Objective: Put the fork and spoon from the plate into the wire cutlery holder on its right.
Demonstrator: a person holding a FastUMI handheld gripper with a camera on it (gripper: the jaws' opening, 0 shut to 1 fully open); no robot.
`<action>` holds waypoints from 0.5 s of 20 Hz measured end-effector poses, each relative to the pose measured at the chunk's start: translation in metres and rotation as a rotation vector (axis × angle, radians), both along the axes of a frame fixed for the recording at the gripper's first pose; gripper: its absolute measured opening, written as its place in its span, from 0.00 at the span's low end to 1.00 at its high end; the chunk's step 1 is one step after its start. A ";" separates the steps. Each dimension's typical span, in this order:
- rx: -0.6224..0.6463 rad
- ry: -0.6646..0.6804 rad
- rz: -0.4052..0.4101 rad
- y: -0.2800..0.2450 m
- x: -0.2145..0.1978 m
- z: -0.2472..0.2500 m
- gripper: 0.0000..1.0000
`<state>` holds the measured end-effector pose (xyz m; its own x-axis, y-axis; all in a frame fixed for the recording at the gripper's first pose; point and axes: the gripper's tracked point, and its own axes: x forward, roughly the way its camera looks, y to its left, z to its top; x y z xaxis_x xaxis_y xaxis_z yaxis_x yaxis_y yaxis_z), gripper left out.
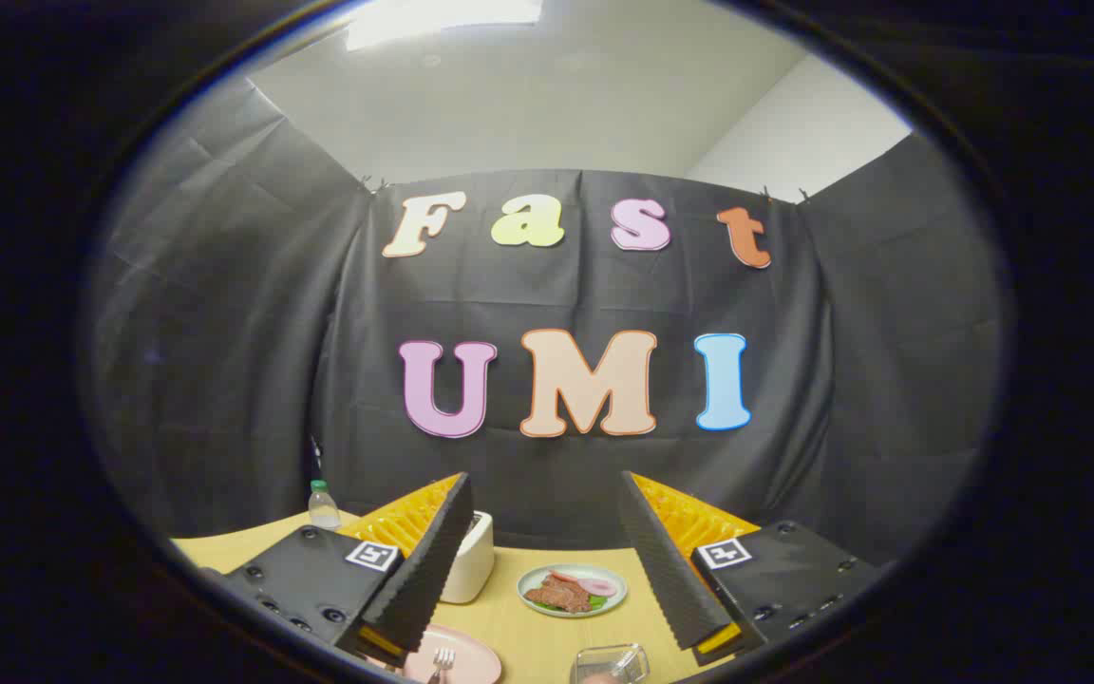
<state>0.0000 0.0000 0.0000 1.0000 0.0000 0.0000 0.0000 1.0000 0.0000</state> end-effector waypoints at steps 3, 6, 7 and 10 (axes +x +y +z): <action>-0.014 -0.016 -0.001 0.001 -0.003 0.004 0.98; -0.016 -0.033 0.007 0.004 -0.004 0.007 0.98; -0.015 -0.035 0.010 0.005 -0.005 0.007 0.98; -0.006 -0.024 0.015 0.007 -0.010 0.005 0.98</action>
<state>-0.0100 0.0075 0.0049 0.9996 0.0150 0.0237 -0.0149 0.9999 -0.0065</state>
